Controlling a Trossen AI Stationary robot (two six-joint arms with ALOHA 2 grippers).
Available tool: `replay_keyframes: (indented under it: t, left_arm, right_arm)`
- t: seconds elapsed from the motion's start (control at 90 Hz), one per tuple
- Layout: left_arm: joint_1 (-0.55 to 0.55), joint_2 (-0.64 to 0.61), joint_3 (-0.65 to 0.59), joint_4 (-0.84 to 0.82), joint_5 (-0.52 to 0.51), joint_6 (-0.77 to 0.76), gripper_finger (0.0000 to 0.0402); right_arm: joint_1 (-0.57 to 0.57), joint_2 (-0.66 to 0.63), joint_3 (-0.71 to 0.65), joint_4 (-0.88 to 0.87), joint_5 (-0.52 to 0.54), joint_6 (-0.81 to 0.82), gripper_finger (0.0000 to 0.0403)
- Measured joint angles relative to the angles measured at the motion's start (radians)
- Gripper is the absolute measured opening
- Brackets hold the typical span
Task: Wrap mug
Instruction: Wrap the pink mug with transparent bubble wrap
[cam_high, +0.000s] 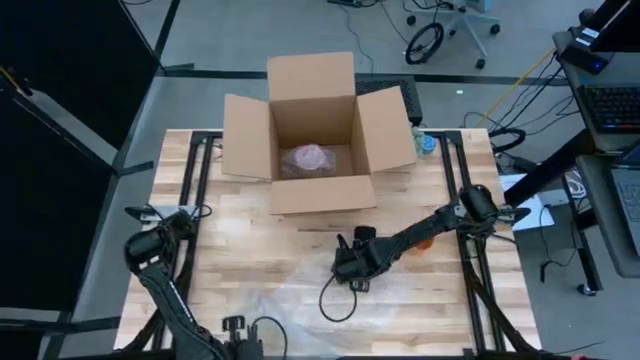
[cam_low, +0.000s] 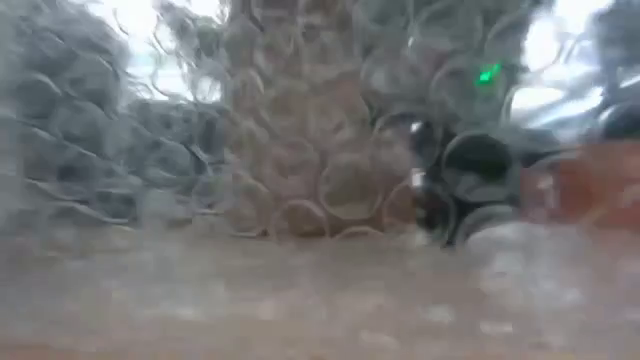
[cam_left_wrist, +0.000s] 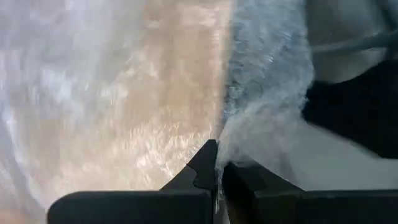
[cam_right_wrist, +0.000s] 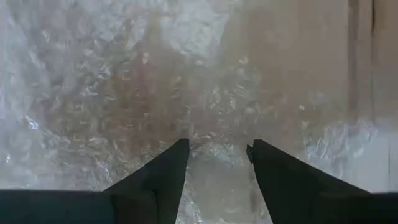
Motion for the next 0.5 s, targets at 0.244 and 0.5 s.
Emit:
replay_keyframes:
  t: [0.244, 0.5]
  left_arm:
    - [0.020, 0.000, 0.000, -0.319, -0.021, -0.010, 0.0001]
    - [0.091, -0.002, -0.021, -0.363, -0.045, 0.016, 0.0002]
  right_arm:
    - [0.077, 0.001, -0.002, -0.154, -0.008, 0.237, 0.0169]
    - [0.119, 0.005, -0.005, -0.271, 0.015, 0.372, 0.0169]
